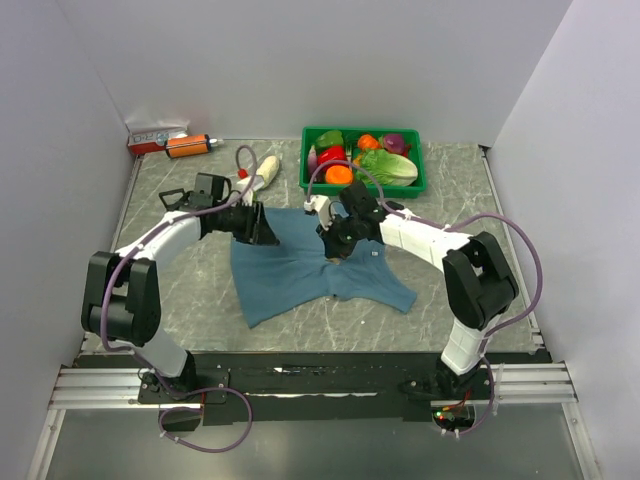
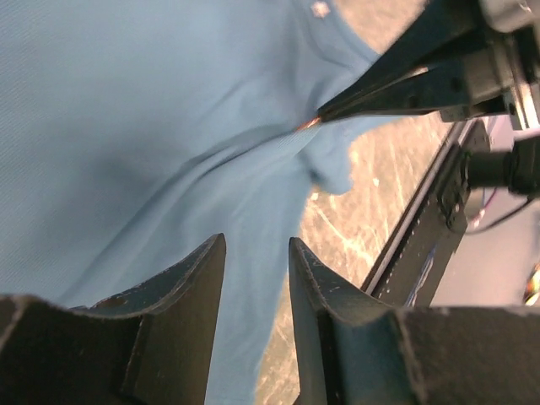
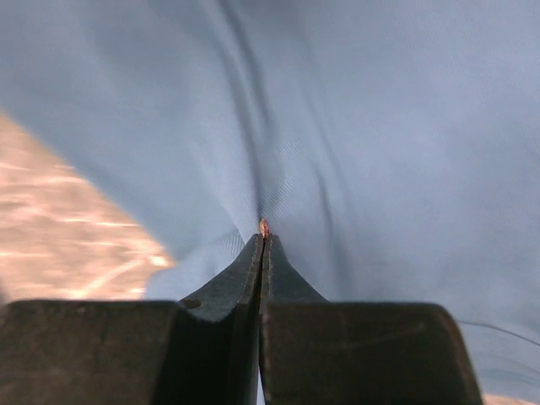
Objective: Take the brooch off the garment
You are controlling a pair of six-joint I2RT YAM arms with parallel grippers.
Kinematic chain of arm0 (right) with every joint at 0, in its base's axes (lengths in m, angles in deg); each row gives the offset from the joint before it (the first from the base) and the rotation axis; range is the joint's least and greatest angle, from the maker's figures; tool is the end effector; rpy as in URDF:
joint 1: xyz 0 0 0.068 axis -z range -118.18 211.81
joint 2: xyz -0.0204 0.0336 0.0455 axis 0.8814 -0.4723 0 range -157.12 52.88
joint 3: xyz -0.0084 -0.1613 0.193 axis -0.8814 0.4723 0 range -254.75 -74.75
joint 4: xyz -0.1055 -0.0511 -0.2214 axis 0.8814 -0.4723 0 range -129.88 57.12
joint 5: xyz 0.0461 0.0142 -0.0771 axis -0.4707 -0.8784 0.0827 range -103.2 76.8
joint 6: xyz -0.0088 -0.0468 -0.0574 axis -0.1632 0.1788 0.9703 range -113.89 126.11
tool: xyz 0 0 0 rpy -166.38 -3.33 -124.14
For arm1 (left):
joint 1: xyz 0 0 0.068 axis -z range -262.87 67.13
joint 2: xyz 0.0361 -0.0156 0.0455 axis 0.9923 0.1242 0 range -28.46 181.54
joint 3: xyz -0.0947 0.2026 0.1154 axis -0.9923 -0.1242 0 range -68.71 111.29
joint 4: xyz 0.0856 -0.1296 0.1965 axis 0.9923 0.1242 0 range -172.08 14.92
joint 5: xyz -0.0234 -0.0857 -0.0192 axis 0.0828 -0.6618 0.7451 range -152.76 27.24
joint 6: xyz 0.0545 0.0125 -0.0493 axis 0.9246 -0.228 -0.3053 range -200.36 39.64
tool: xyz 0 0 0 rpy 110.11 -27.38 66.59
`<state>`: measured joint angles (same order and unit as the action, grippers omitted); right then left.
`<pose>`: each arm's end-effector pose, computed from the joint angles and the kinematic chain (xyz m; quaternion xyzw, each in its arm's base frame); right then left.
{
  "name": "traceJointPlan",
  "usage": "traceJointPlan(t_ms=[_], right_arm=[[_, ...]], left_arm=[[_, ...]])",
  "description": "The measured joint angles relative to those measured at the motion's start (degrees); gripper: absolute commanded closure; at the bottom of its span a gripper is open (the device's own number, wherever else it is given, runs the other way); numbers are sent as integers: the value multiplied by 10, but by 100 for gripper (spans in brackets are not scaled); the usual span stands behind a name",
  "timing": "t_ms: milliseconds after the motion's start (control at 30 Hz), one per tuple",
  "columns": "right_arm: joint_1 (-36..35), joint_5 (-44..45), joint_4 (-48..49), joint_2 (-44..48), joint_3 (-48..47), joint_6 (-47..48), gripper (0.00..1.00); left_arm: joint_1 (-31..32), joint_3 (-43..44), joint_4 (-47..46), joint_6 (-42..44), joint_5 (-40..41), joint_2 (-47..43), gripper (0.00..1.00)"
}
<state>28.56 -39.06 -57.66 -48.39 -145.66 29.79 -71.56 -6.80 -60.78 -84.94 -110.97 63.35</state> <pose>0.2973 0.2276 0.1779 -0.5022 0.7855 0.2371 0.2732 0.3166 -0.1109 0.2010 0.1860 0.8515 -0.4234 0.2470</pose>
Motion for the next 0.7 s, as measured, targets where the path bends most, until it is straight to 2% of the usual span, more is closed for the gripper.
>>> traceJointPlan(t_ms=[167, 333, 633, 700], right_arm=[[-1, -73, -3, 5, -5, -39, 100], [2, -127, -6, 5, -5, -64, 100], [32, -202, -7, -12, -3, -90, 100], [37, -210, -7, -23, -3, -91, 100]], left_arm=[[43, -5, -13, 40, -13, -27, 57], [75, -19, -53, 44, -48, -30, 57], [95, -28, -130, 21, -112, 71, 49], [96, -23, -129, 22, -129, 107, 51]])
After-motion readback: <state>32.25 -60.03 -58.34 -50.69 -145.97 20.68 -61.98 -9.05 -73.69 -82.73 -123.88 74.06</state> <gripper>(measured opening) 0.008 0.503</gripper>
